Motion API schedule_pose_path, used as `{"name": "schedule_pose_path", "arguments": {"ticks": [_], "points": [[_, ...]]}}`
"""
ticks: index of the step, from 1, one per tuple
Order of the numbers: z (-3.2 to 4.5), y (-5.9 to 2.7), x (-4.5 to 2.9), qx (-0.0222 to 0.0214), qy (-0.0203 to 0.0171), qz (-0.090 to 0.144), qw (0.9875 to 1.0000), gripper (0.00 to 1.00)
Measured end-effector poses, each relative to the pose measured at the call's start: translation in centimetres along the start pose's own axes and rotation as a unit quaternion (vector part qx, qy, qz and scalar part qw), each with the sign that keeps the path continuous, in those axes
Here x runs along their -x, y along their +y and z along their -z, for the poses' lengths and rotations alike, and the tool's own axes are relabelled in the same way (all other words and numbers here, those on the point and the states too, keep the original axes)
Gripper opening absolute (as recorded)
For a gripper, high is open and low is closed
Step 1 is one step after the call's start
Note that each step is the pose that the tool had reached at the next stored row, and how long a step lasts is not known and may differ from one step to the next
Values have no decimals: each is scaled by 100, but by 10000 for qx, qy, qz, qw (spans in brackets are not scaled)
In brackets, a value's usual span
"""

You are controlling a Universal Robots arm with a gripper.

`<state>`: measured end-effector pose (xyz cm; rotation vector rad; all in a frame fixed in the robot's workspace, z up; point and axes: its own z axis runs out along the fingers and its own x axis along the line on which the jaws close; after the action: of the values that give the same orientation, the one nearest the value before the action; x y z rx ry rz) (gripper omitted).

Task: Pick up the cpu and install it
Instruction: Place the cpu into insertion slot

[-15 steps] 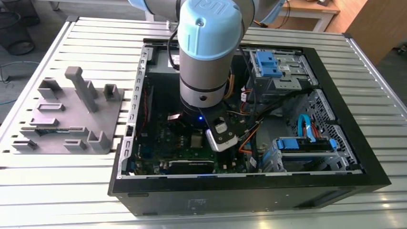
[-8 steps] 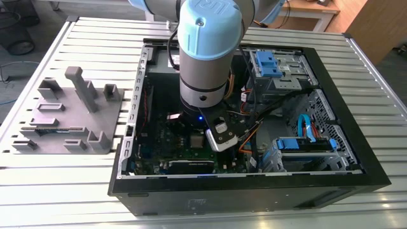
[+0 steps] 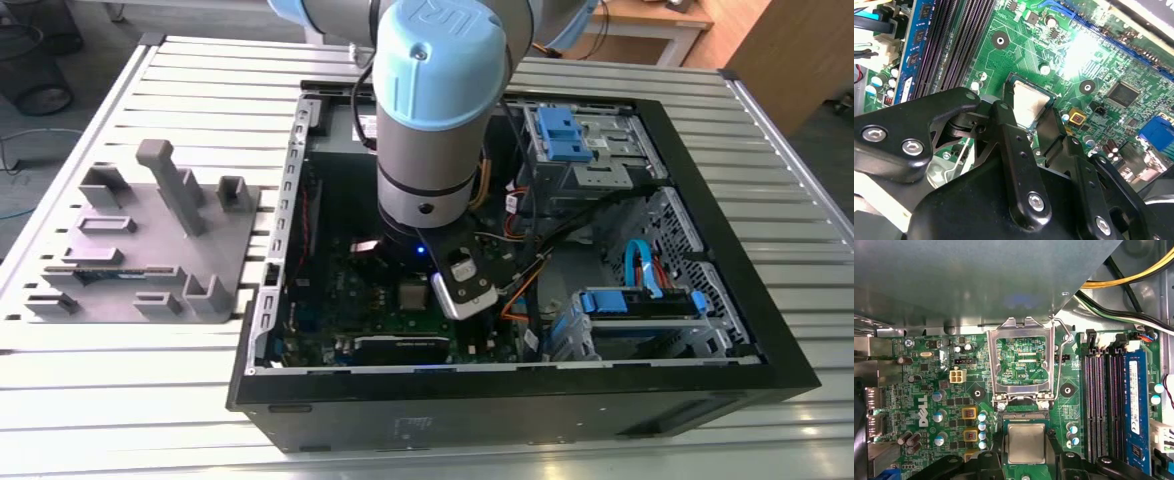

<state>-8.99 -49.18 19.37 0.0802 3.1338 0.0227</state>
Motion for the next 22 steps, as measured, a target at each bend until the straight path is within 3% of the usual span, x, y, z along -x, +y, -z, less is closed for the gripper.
{"name": "schedule_pose_path", "arguments": {"ticks": [22], "points": [[-33,-1,0,0,-1,0,10000,45]]}}
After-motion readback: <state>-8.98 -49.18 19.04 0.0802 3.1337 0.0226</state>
